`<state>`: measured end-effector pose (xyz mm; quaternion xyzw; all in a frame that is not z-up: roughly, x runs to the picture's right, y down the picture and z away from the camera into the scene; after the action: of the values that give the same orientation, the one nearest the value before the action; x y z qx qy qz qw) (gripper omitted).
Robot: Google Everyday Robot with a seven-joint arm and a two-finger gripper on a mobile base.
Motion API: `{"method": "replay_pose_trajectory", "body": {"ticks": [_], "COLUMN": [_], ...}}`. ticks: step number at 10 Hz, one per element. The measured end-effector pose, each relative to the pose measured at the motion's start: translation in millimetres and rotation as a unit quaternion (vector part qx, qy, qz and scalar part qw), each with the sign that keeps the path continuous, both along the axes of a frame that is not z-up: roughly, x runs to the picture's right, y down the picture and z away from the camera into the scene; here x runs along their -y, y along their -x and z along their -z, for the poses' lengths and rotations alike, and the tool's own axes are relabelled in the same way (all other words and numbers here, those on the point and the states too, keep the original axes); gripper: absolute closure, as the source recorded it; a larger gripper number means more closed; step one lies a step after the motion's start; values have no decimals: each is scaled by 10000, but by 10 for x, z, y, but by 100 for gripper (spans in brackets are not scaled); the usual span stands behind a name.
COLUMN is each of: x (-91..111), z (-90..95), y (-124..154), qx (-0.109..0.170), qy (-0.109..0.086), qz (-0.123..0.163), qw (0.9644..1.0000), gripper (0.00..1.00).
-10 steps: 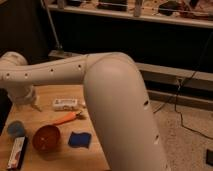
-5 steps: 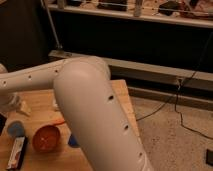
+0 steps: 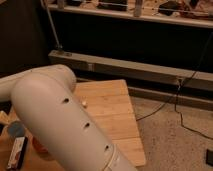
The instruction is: Place the eraser on the white sponge
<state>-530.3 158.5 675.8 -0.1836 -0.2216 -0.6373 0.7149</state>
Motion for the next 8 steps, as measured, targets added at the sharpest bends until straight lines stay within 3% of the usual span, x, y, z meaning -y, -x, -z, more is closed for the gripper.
{"method": "replay_pose_trajectory", "body": {"ticks": [4,6,8], "x": [-457,-720,-885], "z": [65,109,139], "y": [-57,-290,-466], "qx": [-340,-232,5], "qy": [113,17,-178], "qz": [-210,-376,-355], "qw": [9991,9990,9992], "gripper": [35,35,35]}}
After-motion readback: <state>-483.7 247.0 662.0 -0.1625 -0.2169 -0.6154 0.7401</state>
